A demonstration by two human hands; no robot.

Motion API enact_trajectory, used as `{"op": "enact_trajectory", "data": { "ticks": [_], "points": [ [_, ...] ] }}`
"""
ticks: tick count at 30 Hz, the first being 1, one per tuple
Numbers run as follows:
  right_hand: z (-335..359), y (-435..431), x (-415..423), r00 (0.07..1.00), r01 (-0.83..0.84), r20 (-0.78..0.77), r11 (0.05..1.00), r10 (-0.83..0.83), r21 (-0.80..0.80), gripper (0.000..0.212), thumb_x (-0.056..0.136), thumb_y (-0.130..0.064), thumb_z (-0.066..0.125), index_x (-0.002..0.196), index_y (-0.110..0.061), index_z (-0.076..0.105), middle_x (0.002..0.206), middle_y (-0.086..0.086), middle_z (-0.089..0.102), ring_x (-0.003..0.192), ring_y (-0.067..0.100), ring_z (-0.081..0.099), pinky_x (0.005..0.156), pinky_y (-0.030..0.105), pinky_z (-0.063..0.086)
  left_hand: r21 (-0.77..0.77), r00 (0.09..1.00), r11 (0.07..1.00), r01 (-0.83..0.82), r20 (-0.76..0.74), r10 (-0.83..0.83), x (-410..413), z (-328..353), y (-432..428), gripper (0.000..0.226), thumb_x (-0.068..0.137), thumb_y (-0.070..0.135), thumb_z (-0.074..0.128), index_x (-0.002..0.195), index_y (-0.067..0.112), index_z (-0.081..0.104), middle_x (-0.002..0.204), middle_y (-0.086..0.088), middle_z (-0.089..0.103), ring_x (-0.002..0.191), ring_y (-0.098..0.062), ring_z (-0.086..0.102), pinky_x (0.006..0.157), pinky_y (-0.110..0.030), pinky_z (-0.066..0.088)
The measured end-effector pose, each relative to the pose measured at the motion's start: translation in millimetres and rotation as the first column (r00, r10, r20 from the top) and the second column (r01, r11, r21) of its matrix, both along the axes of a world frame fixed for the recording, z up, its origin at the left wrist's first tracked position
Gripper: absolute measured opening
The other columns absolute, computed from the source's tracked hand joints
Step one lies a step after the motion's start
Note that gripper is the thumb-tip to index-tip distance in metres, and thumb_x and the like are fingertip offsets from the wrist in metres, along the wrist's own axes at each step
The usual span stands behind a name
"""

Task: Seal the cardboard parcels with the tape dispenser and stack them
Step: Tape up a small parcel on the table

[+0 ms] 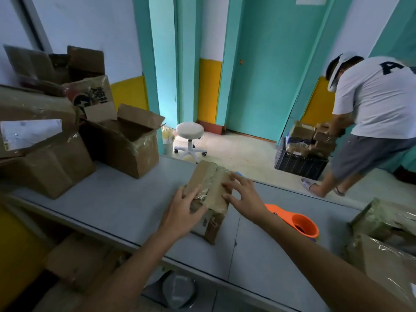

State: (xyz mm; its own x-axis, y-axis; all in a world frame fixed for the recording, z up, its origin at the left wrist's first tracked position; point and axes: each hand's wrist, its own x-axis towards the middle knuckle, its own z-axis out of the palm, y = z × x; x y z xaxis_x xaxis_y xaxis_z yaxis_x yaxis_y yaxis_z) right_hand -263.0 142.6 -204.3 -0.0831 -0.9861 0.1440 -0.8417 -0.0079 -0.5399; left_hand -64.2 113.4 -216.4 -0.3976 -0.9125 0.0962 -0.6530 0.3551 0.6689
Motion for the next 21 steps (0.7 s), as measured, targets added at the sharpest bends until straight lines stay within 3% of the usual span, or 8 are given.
{"op": "enact_trajectory", "data": {
  "ticks": [2,4,8,10,13,16,18,21],
  "points": [
    [-3,-6,5,0.999,-0.012,0.050,1.000,0.011,0.017,0.040,0.093,-0.031,0.056,0.132,-0.023,0.053,0.150,-0.001,0.031,0.137,0.020,0.026,0.111,0.033,0.022,-0.009,0.985,0.999,-0.036,0.166,0.037,2,4,3,0.097,0.061,0.081,0.034,0.144,0.032,0.029,0.151,-0.005,0.011,0.137,-0.024,0.018,0.109,-0.040,0.030],
    [-3,-11,14,0.997,0.011,0.082,1.000,-0.010,-0.017,0.037,0.092,-0.030,0.058,0.128,-0.021,0.056,0.146,0.000,0.034,0.134,0.018,0.031,0.109,0.030,0.026,-0.039,0.963,0.997,-0.071,0.258,0.079,-4,8,6,0.109,0.057,0.087,0.036,0.146,0.025,0.025,0.152,-0.006,0.004,0.137,-0.026,0.013,0.110,-0.041,0.027],
    [-2,-16,9,0.984,0.001,0.180,1.000,0.001,-0.012,0.036,0.090,-0.029,0.061,0.125,-0.020,0.059,0.143,-0.001,0.037,0.126,0.014,0.040,0.099,0.022,0.032,-0.103,0.927,0.989,-0.110,0.349,0.140,-34,9,11,0.108,0.069,0.075,0.052,0.147,0.013,0.010,0.153,-0.014,-0.001,0.137,-0.035,0.005,0.111,-0.045,0.018],
    [-2,-9,-4,0.970,-0.002,0.243,1.000,-0.002,0.019,0.041,0.092,-0.029,0.059,0.132,-0.020,0.053,0.144,0.000,0.037,0.115,0.014,0.050,0.093,0.026,0.041,-0.121,0.936,0.989,-0.087,0.329,0.122,-43,12,8,0.105,0.071,0.066,0.057,0.147,0.010,0.011,0.153,-0.016,0.000,0.138,-0.037,0.002,0.113,-0.046,0.014],
    [-12,17,-38,0.958,0.287,0.002,0.956,-0.287,-0.067,0.050,0.093,-0.030,0.055,0.138,-0.012,0.042,0.136,0.011,0.044,0.112,0.025,0.054,0.092,0.039,0.045,-0.125,0.935,0.989,0.076,0.354,-0.027,-44,12,-5,0.109,0.061,0.064,0.049,0.147,0.011,0.012,0.155,-0.012,0.001,0.140,-0.034,-0.001,0.115,-0.044,0.010],
    [-26,49,-78,0.806,0.548,-0.289,0.836,-0.516,0.036,0.061,0.093,-0.039,0.052,0.143,-0.012,0.029,0.127,0.018,0.051,0.114,0.034,0.049,0.092,0.042,0.040,-0.127,0.932,0.973,0.191,0.334,-0.139,-35,10,-21,0.117,0.048,0.072,0.033,0.148,0.014,0.015,0.156,-0.005,0.003,0.139,-0.027,-0.001,0.115,-0.038,0.009],
    [-42,69,-100,0.748,0.602,-0.481,0.772,-0.456,0.203,0.074,0.091,-0.051,0.049,0.149,-0.020,0.016,0.124,0.017,0.054,0.112,0.034,0.051,0.092,0.041,0.040,-0.082,0.928,0.966,0.246,0.309,-0.210,-29,9,-29,0.122,0.043,0.075,0.029,0.149,0.015,0.016,0.157,-0.002,0.003,0.140,-0.023,0.000,0.114,-0.035,0.010],
    [-59,86,-118,0.808,0.515,-0.501,0.784,-0.310,0.347,0.085,0.087,-0.055,0.053,0.150,-0.028,0.003,0.128,0.012,0.056,0.113,0.032,0.055,0.089,0.038,0.043,-0.061,0.914,0.938,0.341,0.255,-0.316,-28,4,-32,0.122,0.043,0.075,0.036,0.148,0.015,0.020,0.157,-0.003,0.006,0.142,-0.023,0.003,0.114,-0.032,0.008]
  ]
}}
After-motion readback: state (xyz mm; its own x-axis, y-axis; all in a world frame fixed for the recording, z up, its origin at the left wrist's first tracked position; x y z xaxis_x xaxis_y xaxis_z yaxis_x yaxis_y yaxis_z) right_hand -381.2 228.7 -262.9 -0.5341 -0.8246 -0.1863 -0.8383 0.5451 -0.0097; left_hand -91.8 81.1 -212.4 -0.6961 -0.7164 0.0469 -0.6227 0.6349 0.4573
